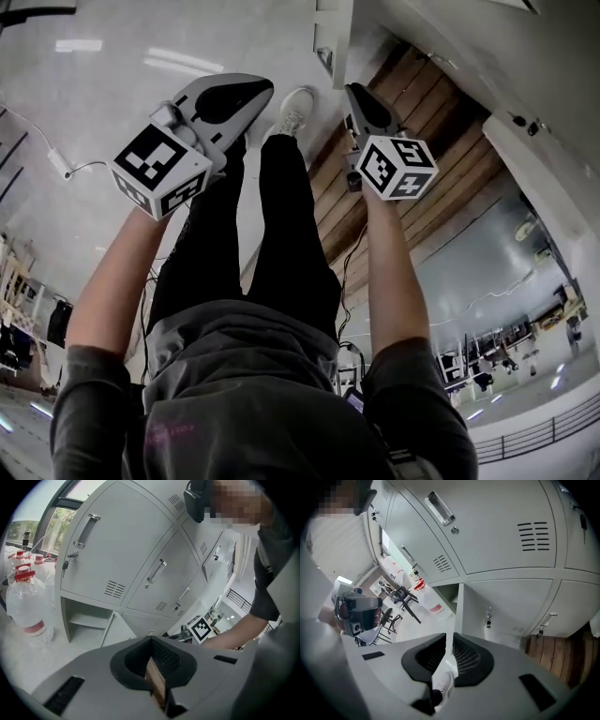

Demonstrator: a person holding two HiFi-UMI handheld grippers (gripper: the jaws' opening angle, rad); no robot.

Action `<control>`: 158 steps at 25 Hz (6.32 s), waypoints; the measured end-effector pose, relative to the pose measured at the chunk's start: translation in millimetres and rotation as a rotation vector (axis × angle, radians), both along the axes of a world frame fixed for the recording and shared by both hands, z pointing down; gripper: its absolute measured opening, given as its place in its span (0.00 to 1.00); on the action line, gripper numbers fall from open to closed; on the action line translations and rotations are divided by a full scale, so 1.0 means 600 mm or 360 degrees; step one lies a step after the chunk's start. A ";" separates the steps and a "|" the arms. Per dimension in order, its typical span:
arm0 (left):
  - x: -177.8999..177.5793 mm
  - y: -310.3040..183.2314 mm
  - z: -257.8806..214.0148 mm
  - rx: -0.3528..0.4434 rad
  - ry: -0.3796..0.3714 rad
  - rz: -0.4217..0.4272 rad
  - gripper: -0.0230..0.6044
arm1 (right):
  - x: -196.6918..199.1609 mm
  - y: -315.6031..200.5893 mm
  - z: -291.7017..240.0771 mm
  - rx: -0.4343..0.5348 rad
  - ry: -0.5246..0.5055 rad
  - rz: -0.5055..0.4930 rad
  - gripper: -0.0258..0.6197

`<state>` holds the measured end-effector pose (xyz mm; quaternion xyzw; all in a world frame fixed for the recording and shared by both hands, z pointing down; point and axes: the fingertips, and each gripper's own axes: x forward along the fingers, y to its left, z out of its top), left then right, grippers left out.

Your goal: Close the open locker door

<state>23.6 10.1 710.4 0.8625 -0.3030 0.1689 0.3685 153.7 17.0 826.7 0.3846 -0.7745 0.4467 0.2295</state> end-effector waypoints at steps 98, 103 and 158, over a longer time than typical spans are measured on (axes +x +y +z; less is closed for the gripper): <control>-0.437 -0.184 0.063 -0.0029 0.0177 -0.0355 0.05 | -0.464 -0.240 0.061 -0.0137 0.0027 -0.0239 0.10; -0.448 -0.211 0.062 -0.0015 0.0177 -0.0362 0.05 | -0.472 -0.273 0.060 -0.0108 0.0035 -0.0234 0.10; -0.500 -0.263 0.084 -0.0018 0.0227 -0.0368 0.05 | -0.464 -0.406 0.077 0.0104 0.0286 -0.0006 0.10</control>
